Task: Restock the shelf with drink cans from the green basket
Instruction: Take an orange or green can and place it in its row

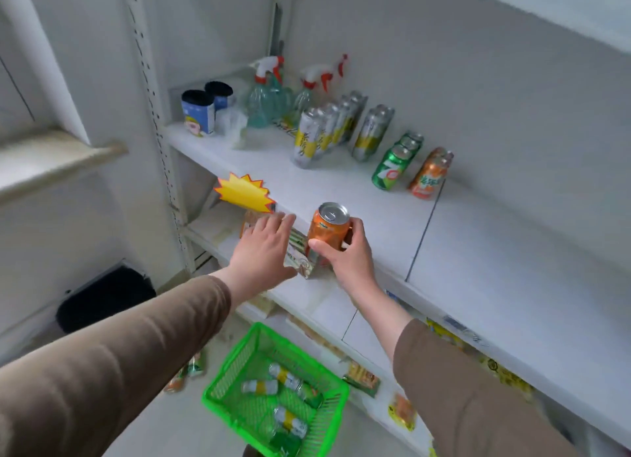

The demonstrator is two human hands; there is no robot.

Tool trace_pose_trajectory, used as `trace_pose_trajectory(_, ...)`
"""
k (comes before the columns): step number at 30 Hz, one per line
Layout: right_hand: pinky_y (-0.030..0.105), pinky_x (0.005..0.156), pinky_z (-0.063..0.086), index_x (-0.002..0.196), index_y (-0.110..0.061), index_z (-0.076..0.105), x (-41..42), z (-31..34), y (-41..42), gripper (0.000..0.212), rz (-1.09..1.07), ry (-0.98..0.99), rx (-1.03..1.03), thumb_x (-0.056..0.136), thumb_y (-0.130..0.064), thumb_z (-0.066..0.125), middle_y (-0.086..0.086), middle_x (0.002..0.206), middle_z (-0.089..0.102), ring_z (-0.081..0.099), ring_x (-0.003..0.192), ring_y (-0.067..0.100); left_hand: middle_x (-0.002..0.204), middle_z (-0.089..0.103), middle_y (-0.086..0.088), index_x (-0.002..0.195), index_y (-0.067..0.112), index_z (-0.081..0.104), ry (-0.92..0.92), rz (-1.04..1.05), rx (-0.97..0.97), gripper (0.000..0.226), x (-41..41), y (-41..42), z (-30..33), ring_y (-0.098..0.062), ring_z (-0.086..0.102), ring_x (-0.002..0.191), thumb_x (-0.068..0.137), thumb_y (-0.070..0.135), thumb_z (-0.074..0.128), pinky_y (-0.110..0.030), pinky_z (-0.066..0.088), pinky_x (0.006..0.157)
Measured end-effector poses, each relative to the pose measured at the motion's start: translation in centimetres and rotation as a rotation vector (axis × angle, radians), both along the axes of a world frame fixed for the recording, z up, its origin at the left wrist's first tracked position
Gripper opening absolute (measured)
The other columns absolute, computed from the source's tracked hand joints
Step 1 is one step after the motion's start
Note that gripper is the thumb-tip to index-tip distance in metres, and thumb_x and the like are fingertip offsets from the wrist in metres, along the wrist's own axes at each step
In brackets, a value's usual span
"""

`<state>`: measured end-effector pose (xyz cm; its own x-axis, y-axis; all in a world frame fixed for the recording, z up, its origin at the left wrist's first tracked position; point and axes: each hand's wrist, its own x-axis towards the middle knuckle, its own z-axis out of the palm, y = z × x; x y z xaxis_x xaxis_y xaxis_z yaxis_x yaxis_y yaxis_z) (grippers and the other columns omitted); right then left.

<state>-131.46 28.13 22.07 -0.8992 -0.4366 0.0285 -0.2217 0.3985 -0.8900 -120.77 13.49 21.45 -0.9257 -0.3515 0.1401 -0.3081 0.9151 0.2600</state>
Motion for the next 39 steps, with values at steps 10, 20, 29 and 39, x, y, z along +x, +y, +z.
trace_pose_trajectory(10,0.016,0.073,0.044,0.116,-0.033,0.055,-12.2,0.9,3.8,0.055,-0.18,-0.128,-0.065,0.072,-0.031,0.088,-0.017,0.104,0.064,0.062,0.097,0.004,0.155,0.025,-0.008,0.154,0.016,0.011,-0.029,-0.117,-0.012,0.107,-12.4,2.8,2.3,-0.029,0.026,0.141,0.075,0.05,0.076,-0.042,0.032,0.112)
trace_pose_trajectory(20,0.038,0.097,0.05,0.128,-0.023,0.047,-20.2,-0.5,7.7,0.065,-0.312,-0.065,0.0,0.077,-0.023,0.086,-0.002,0.124,0.062,0.061,0.114,0.021,0.155,0.025,-0.008,0.154,0.016,0.01,-0.037,-0.228,-0.012,0.103,-18.2,5.6,1.5,-0.028,0.026,0.141,0.079,0.048,0.072,-0.04,0.032,0.111)
trace_pose_trajectory(29,0.037,0.079,0.043,0.129,-0.028,0.029,-24.2,-0.9,6.1,0.09,-0.628,-0.107,0.019,0.065,-0.046,0.09,0.012,0.131,0.047,0.048,0.112,0.027,0.159,0.02,-0.008,0.156,0.017,0.006,-0.068,-0.294,-0.04,0.101,-20.2,5.8,0.2,-0.027,0.021,0.144,0.083,0.049,0.069,-0.039,0.029,0.115)
trace_pose_trajectory(39,0.031,0.082,0.045,0.133,-0.018,0.045,-22.2,-3.4,7.3,0.069,-0.489,-0.079,0.078,0.075,-0.021,0.084,-0.001,0.123,0.035,0.059,0.104,0.026,0.158,0.021,-0.008,0.155,0.019,0.007,-0.101,-0.307,-0.041,0.1,-20.9,4.9,-0.5,-0.027,0.023,0.143,0.082,0.049,0.069,-0.039,0.03,0.113)
